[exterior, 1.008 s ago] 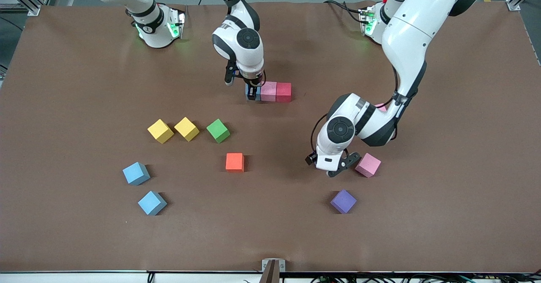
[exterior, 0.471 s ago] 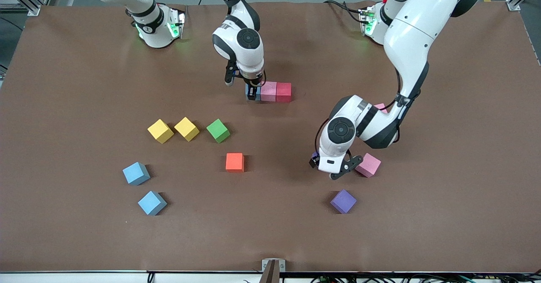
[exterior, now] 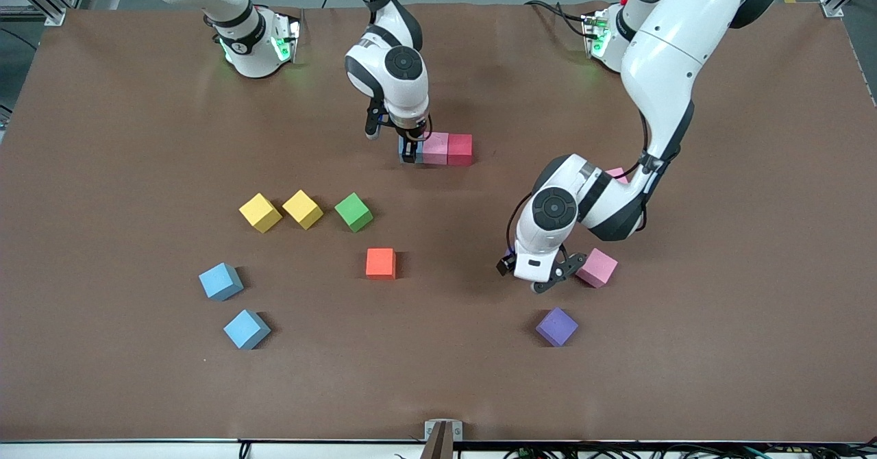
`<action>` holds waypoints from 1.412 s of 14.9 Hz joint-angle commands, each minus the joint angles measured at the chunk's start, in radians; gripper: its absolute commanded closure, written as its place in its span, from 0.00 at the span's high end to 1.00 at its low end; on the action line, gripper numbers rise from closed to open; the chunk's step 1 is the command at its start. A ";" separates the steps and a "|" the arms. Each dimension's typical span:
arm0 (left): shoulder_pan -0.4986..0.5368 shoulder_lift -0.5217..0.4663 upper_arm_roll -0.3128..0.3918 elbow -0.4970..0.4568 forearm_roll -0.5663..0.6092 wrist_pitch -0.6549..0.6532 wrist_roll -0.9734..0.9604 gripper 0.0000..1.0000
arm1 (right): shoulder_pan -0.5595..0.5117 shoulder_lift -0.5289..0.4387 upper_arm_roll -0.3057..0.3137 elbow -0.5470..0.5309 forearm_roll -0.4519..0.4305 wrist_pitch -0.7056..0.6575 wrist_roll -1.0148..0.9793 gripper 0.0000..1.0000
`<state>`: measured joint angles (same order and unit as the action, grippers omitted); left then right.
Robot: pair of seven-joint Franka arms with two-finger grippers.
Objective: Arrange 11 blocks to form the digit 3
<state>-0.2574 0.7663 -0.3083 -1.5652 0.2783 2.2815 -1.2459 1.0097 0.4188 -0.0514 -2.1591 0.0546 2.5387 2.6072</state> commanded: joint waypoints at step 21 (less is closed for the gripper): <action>0.032 -0.067 -0.006 0.013 -0.011 -0.111 0.053 0.41 | 0.018 0.026 -0.008 0.022 -0.006 -0.005 0.014 1.00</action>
<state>-0.2409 0.7220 -0.3097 -1.5434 0.2750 2.1920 -1.2069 1.0180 0.4457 -0.0514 -2.1427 0.0544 2.5384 2.6077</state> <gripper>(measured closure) 0.445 0.000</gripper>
